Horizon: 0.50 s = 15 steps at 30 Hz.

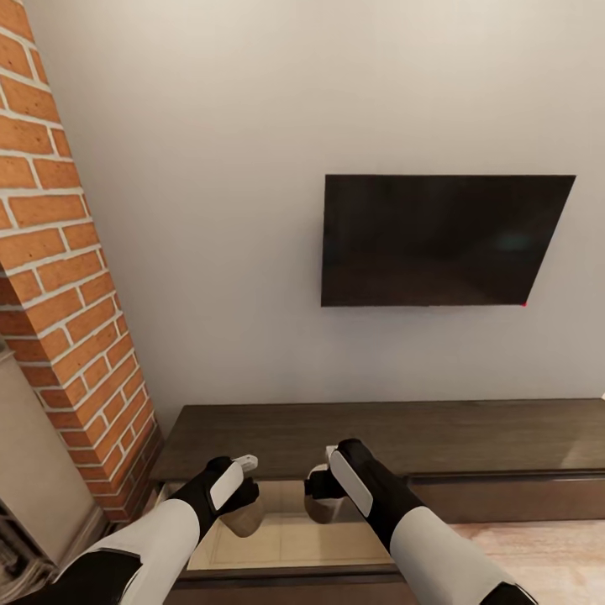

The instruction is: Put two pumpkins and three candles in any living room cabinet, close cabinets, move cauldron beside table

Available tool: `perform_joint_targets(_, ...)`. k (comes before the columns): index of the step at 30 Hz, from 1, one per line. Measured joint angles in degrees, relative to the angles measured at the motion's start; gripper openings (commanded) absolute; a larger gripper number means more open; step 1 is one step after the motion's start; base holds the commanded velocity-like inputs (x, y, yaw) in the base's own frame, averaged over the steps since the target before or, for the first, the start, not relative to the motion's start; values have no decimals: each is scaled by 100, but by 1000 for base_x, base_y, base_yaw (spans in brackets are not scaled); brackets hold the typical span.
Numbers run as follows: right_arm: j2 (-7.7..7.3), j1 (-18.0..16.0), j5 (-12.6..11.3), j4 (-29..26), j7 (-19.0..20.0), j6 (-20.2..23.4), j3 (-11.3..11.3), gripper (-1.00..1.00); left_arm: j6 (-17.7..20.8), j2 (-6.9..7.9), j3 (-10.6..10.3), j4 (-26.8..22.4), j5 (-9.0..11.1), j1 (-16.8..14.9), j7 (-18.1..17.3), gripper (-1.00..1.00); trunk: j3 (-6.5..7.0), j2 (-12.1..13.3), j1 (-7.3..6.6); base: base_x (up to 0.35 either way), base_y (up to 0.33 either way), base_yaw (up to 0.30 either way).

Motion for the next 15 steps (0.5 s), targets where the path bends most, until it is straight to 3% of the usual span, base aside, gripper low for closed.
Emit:
perform_joint_targets(4,0,10,-19,36,6,-194,-1,-100,-2,1,0,1,-1,0,-3,-100,-72,-161,88,0,0,0)
perform_joint_targets(8,0,19,-31,503,27,-532,-2,-100,-8,-1,-5,0,1,0,-3,-100,-145,-321,176,0,0,0)
perform_joint_targets(15,0,17,-28,667,35,-606,0,-100,-26,-4,-8,1,-7,0,-4,-100,-270,-602,330,0,0,0)
